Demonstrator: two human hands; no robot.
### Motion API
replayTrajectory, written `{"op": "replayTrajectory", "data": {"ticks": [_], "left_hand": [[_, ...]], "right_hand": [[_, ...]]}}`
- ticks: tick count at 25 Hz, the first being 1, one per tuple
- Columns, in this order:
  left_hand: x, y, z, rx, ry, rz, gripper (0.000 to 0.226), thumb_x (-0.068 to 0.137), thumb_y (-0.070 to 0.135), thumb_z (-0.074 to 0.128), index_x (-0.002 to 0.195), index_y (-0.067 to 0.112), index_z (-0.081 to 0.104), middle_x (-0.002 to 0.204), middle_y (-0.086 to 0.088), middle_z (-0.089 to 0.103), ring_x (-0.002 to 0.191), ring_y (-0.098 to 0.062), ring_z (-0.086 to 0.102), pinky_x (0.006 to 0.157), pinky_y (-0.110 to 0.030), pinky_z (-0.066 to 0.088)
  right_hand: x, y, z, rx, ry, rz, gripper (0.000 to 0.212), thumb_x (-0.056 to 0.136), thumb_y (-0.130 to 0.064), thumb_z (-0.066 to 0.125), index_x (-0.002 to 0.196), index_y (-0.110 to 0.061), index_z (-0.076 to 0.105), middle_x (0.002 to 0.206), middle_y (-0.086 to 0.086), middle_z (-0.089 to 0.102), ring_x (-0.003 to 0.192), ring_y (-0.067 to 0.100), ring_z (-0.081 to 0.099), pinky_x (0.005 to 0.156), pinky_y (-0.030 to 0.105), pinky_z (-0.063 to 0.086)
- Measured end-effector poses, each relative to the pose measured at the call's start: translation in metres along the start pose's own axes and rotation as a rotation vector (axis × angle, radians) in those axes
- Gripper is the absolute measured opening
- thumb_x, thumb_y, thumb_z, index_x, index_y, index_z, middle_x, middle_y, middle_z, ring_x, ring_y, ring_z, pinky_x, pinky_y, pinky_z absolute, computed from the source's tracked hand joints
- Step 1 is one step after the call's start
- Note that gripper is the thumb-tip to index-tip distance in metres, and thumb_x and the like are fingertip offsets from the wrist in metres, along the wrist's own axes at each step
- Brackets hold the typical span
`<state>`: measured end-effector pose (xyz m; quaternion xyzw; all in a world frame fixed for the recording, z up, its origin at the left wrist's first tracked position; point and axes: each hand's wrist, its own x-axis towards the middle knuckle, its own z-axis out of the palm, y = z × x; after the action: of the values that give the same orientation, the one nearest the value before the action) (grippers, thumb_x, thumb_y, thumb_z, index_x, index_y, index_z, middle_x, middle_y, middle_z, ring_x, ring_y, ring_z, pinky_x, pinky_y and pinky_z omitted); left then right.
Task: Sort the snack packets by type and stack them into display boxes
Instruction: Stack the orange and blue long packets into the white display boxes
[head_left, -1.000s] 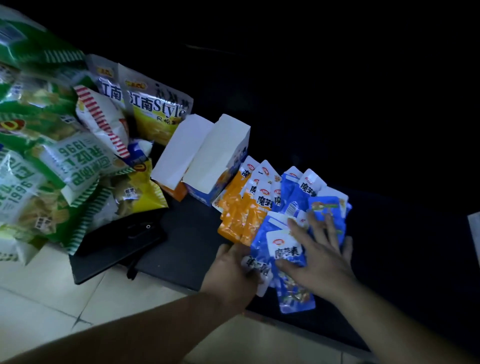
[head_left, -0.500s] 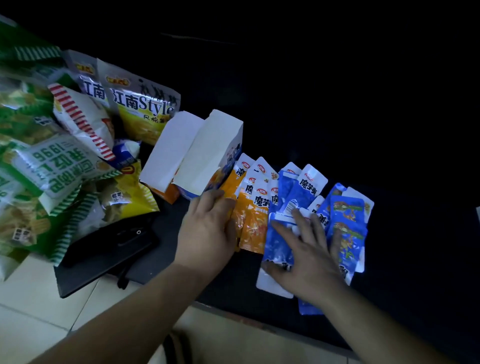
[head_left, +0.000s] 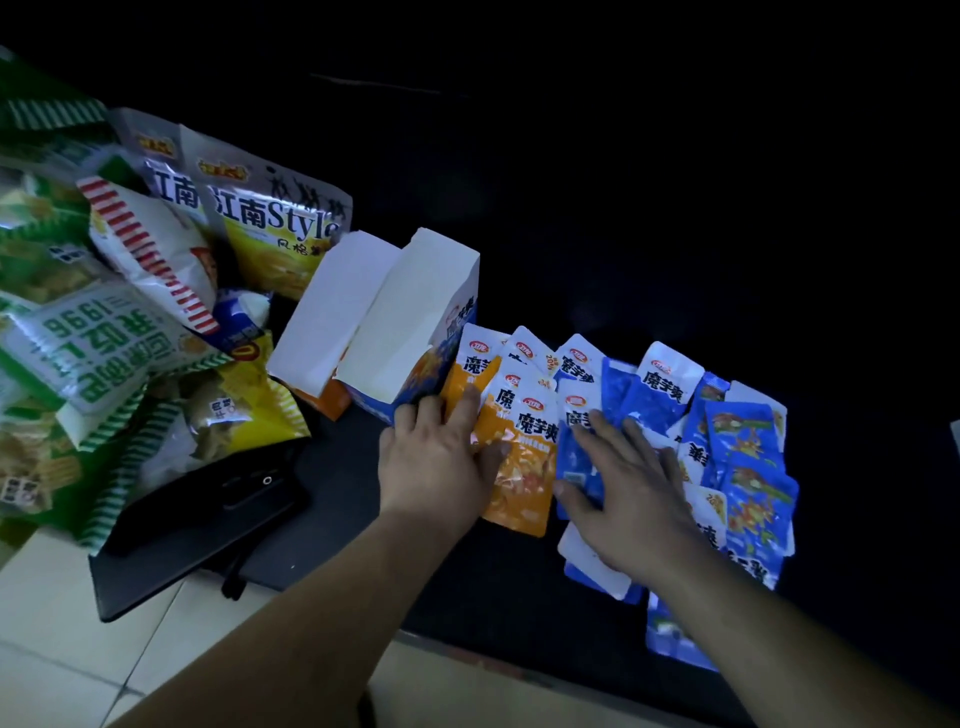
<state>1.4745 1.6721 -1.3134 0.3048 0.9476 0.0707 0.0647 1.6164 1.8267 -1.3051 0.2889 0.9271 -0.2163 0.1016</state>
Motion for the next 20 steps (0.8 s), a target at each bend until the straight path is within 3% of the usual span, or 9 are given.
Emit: {"op": "replayTrajectory", "data": {"ticks": [4, 6, 9, 12, 16, 18, 20], "left_hand": [[-0.036, -0.006, 0.011, -0.039, 0.063, 0.061, 0.068, 0.095, 0.069, 0.041, 0.149, 0.029, 0.047, 0.122, -0.002, 0.055, 0.109, -0.027, 0.051, 0.086, -0.042, 0.049], [-0.051, -0.012, 0.015, -0.074, 0.103, 0.092, 0.064, 0.091, 0.069, 0.046, 0.138, 0.028, 0.059, 0.112, 0.000, 0.057, 0.100, -0.025, 0.053, 0.078, -0.041, 0.051], [-0.048, -0.020, 0.010, -0.125, 0.156, 0.109, 0.046, 0.085, 0.061, 0.066, 0.117, 0.027, 0.068, 0.109, -0.001, 0.056, 0.096, -0.026, 0.052, 0.074, -0.039, 0.048], [-0.042, -0.016, 0.000, -0.286, 0.078, 0.061, 0.029, 0.085, 0.047, 0.075, 0.104, 0.028, 0.064, 0.101, 0.006, 0.054, 0.092, -0.021, 0.052, 0.073, -0.036, 0.046], [-0.047, -0.018, -0.008, -0.466, -0.081, -0.077, 0.020, 0.092, 0.038, 0.070, 0.098, 0.032, 0.052, 0.089, 0.011, 0.060, 0.080, -0.014, 0.060, 0.065, -0.036, 0.051], [-0.049, -0.023, -0.016, -0.743, -0.113, -0.177, 0.016, 0.095, 0.031, 0.070, 0.100, 0.033, 0.055, 0.085, 0.010, 0.068, 0.076, -0.011, 0.067, 0.063, -0.038, 0.057], [-0.051, -0.024, -0.030, -1.129, -0.137, -0.304, 0.014, 0.100, 0.025, 0.067, 0.111, 0.032, 0.063, 0.094, 0.014, 0.075, 0.081, -0.007, 0.074, 0.061, -0.029, 0.061]], "right_hand": [[-0.009, 0.022, -0.001, -0.092, 0.068, 0.120, 0.069, 0.102, -0.050, 0.046, 0.162, -0.031, 0.019, 0.171, -0.012, -0.007, 0.157, 0.018, -0.015, 0.124, 0.057, -0.007], [-0.014, 0.021, 0.004, -0.088, 0.183, 0.039, 0.065, 0.099, -0.050, 0.049, 0.158, -0.028, 0.033, 0.172, -0.006, 0.004, 0.158, 0.020, -0.008, 0.125, 0.057, -0.007], [-0.023, 0.006, 0.016, 0.031, 0.208, -0.082, 0.062, 0.096, -0.056, 0.057, 0.148, -0.024, 0.052, 0.168, -0.004, 0.025, 0.157, 0.017, 0.012, 0.126, 0.049, 0.020], [-0.027, -0.002, 0.023, 0.068, 0.123, -0.057, 0.069, 0.093, -0.062, 0.059, 0.153, -0.030, 0.045, 0.167, -0.011, 0.024, 0.157, 0.010, 0.008, 0.123, 0.036, 0.025], [-0.025, -0.011, 0.013, 0.105, 0.115, 0.024, 0.078, 0.087, -0.071, 0.061, 0.152, -0.032, 0.042, 0.163, -0.016, 0.029, 0.154, 0.007, 0.018, 0.117, 0.034, 0.034], [-0.026, -0.020, 0.008, 0.159, 0.133, 0.059, 0.079, 0.086, -0.073, 0.058, 0.151, -0.029, 0.044, 0.161, -0.014, 0.033, 0.151, 0.008, 0.024, 0.113, 0.032, 0.037], [-0.029, -0.034, 0.002, 0.287, 0.212, 0.082, 0.077, 0.086, -0.070, 0.059, 0.148, -0.027, 0.048, 0.153, -0.011, 0.042, 0.143, 0.010, 0.038, 0.102, 0.024, 0.041]]}}
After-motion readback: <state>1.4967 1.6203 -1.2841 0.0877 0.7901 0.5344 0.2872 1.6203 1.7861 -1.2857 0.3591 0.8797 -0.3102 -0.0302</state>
